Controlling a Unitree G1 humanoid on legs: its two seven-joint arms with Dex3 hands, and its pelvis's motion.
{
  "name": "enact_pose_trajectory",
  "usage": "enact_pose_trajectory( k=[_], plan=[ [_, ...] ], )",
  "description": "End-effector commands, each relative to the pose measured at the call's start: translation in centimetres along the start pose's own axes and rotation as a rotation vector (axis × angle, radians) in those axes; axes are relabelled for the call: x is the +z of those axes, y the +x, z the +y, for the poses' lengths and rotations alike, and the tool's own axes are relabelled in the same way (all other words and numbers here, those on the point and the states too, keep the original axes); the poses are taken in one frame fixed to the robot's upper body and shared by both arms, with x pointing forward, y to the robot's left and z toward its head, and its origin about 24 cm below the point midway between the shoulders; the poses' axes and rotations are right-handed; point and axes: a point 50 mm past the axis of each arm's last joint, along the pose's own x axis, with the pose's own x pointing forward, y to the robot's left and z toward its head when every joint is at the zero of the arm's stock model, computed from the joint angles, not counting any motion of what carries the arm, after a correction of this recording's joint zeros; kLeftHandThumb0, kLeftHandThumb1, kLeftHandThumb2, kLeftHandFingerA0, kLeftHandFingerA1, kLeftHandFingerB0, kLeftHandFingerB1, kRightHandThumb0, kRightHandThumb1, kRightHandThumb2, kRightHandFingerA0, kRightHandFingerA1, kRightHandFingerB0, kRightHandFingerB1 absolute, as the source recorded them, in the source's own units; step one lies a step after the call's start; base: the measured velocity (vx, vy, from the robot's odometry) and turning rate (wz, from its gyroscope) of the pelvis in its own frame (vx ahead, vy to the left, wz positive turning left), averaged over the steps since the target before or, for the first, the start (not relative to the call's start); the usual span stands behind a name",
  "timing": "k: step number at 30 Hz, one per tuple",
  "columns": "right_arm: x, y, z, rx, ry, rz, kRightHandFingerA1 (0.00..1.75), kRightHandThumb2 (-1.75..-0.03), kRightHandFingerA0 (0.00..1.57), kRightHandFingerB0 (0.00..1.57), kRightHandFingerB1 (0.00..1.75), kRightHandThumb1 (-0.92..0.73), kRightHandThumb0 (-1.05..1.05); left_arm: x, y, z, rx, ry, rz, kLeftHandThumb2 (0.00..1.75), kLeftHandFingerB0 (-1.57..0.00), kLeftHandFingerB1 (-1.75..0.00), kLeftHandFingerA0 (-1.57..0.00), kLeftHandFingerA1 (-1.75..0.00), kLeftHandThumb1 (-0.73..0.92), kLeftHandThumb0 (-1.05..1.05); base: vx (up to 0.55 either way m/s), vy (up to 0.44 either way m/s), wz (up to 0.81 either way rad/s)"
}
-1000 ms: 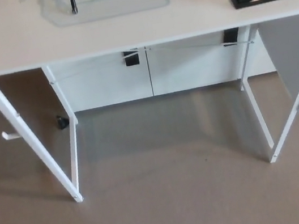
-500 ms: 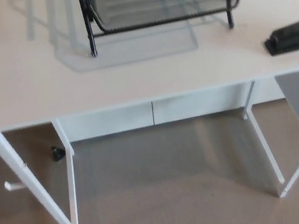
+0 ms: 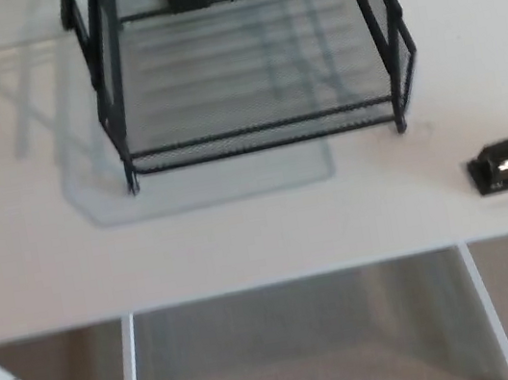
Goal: The robot walks towards a desk on which a file tray is kept in the middle and a stapler is kept to its right. The robot lifts the stapler using its right hand and places it on the file tray.
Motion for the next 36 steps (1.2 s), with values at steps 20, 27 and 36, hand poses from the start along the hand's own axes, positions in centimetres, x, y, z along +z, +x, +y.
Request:
enact_pose_trajectory(
  k=[20,27,36],
  plan=[
    [0.81,-0.4,-0.64,0.017,-0.112,0.013,0.48,-0.8,0.16,0.0,0.15,-0.46,-0.6,-0.2,-0.13,0.4,0.013,-0.002,-0.005,0.64,-0.18,-0.34,-0.27,-0.47,0.82,-0.66,0.16,0.038,-0.05],
    [0.72,-0.06,-0.87,-0.017,-0.152,0.001,0.47,-0.78,0.15,0.0,0.22,-0.44,-0.55,-0.35,-0.1,0.31,0.016,-0.034,0.006,0.95,-0.14,-0.46,-0.23,-0.54,0.66,-0.68,-0.06,-0.106,-0.04],
    [0.8,-0.32,-0.67,0.024,-0.102,0.02,0.48,-0.79,0.18,0.0,0.12,-0.47,-0.61,-0.56,-0.14,0.35,0.014,-0.007,0.009,0.97,-0.1,-0.45,-0.21,-0.53,0.66,-0.7,-0.14,0.163,0.05]
  ],
)
